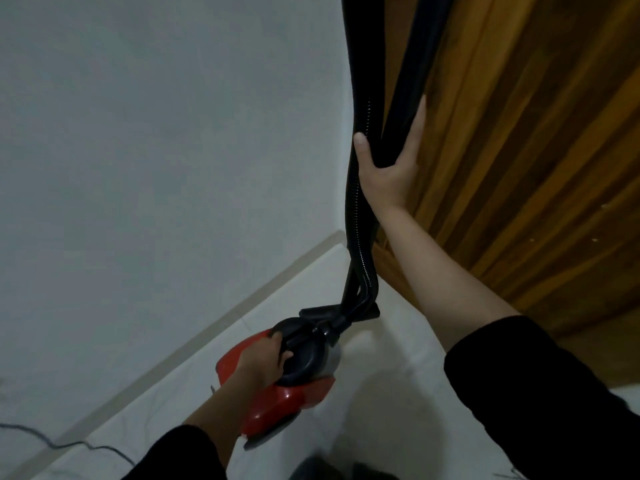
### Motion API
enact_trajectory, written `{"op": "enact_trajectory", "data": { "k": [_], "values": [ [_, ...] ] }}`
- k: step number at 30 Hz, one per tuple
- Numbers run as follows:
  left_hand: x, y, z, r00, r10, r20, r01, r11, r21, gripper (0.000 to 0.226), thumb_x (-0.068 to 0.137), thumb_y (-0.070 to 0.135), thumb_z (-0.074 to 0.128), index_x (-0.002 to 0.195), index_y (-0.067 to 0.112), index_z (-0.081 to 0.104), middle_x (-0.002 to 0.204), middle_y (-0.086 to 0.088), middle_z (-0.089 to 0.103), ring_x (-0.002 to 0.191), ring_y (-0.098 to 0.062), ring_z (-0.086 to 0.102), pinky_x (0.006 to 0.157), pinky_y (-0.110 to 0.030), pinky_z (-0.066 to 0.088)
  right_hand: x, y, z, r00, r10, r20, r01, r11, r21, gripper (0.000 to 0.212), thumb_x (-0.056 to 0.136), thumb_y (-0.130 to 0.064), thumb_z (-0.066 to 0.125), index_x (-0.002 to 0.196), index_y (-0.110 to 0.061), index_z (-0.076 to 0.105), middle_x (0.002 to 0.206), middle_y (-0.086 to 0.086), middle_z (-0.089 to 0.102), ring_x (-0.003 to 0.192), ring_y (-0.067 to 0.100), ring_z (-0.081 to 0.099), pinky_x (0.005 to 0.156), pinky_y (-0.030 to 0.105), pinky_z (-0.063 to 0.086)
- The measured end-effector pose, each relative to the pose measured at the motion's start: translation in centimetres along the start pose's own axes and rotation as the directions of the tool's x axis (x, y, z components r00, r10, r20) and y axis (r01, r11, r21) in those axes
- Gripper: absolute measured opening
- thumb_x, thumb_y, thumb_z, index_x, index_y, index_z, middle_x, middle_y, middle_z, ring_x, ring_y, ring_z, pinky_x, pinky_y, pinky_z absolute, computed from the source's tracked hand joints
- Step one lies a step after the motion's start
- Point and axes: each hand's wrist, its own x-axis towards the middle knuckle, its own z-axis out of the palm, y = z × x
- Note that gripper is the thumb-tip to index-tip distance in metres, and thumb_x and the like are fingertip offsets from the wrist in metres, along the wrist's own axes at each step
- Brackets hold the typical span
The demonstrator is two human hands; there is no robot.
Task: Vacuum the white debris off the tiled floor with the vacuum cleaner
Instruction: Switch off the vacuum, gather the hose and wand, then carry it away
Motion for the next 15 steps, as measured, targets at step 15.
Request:
{"op": "enact_trajectory", "data": {
  "k": [15],
  "values": [
    [33.7,-4.5,-0.1,0.999,0.008,0.050,-0.005,0.998,-0.068,0.045,0.098,0.041,0.040,0.135,0.015,0.039,0.109,-0.008,0.064,0.091,-0.025,0.063,0.071,-0.034,0.051,13.4,28.1,16.2,0.996,0.069,0.056,-0.067,0.998,-0.020,0.091,0.088,-0.032,0.072,0.153,-0.001,0.016,0.158,0.018,0.025,0.147,0.027,0.025,0.118,0.049,0.028]
  ]
}}
